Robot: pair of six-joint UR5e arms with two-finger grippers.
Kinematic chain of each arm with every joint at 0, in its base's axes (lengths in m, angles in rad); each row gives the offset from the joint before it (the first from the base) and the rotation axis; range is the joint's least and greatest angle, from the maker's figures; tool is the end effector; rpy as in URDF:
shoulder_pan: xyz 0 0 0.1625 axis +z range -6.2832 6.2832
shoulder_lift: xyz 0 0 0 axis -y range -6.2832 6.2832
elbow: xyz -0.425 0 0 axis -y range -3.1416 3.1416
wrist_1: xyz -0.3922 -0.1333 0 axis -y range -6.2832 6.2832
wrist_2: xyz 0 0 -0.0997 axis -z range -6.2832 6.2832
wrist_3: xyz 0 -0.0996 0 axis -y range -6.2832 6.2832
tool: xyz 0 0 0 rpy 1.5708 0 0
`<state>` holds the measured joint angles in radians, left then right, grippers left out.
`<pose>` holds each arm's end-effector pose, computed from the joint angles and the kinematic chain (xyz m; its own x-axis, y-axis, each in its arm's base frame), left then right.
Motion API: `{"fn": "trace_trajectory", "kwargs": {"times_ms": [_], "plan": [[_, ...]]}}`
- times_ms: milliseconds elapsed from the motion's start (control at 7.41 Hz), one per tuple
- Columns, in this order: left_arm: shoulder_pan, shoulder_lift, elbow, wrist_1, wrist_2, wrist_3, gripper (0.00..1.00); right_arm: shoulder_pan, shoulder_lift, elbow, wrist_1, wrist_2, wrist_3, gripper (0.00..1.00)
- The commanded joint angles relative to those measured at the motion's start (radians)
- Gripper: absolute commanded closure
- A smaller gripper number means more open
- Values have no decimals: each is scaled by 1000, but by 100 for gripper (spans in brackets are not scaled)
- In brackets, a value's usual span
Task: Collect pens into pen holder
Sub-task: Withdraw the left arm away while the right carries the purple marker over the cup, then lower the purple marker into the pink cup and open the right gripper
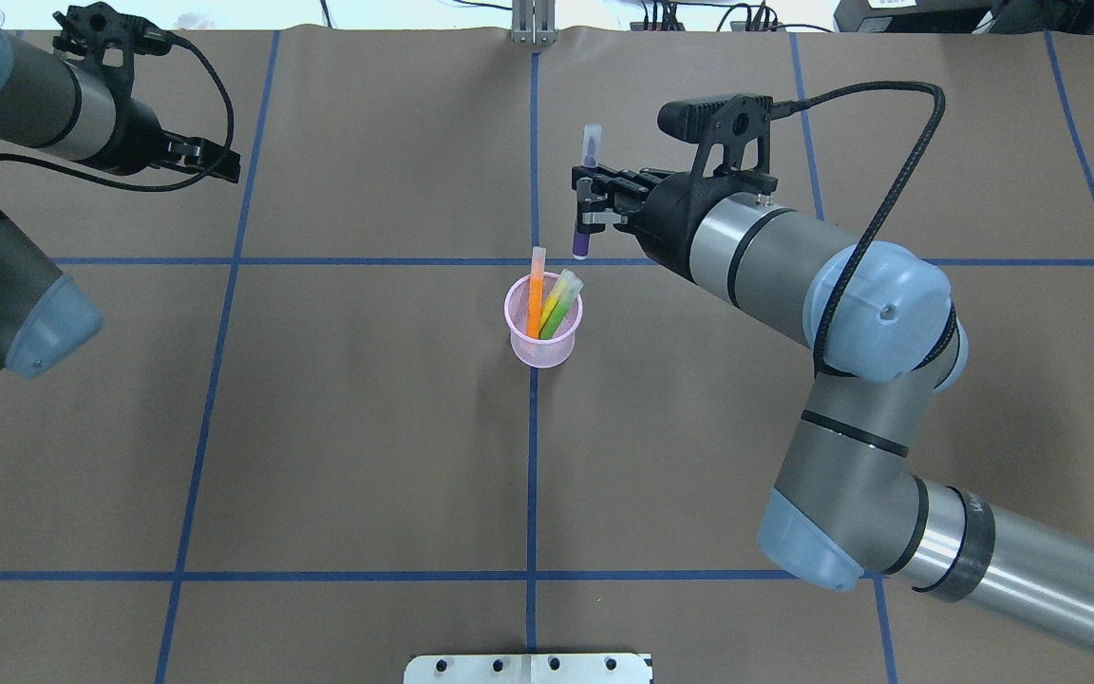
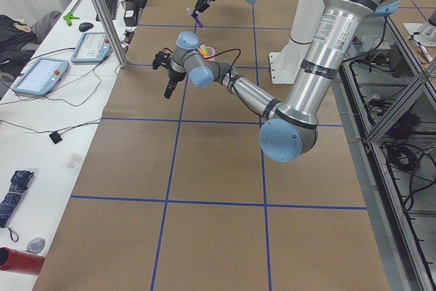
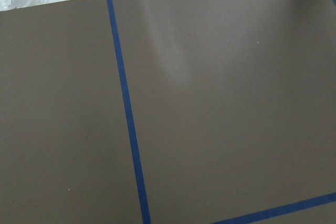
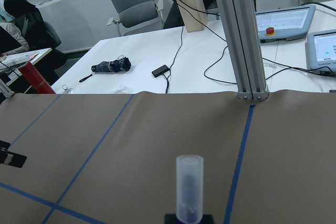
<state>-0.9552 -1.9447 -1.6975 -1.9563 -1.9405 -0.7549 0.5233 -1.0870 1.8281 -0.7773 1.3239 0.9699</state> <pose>0.2868 -0.5741 0.3514 0.6870 0.2048 -0.6972 0.1449 0.9016 0.4076 -0.4298 -0.4300 0.1778 0.4194 -0.3909 0.8193 -0.5565 0.6023 0.5723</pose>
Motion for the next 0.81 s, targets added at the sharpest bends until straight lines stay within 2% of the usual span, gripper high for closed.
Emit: {"fn": "trace_trajectory", "kwargs": {"times_ms": [0, 270, 675], "plan": [[-4, 0, 19, -4, 0, 12, 0, -66, 22, -67, 9, -96, -30, 100], [-8, 0, 35, -9, 2, 14, 0, -101, 24, -92, 9, -138, -30, 100], [-7, 0, 47, -13, 3, 14, 0, -121, 48, -145, 9, -150, -30, 100]]}}
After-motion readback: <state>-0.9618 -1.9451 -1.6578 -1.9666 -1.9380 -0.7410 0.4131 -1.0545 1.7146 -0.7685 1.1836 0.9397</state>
